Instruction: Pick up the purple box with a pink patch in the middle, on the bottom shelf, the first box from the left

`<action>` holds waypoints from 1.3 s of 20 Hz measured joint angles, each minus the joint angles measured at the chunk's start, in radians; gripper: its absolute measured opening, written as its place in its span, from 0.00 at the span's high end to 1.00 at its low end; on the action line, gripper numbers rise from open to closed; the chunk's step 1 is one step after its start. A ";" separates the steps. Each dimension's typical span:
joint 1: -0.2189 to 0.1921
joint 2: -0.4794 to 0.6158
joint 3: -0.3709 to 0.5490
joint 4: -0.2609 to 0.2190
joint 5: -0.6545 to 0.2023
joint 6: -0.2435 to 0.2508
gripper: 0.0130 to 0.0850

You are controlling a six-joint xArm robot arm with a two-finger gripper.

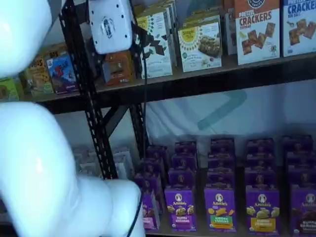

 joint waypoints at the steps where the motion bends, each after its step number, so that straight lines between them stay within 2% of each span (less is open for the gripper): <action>1: -0.007 -0.010 0.009 0.007 -0.016 -0.004 0.00; 2: -0.019 -0.028 0.025 0.020 -0.046 -0.011 0.00; 6: -0.027 -0.031 0.032 0.024 -0.063 -0.019 0.00; 13: 0.014 -0.031 0.081 -0.021 -0.122 0.005 0.00; 26: 0.037 -0.009 0.245 -0.037 -0.285 0.025 0.00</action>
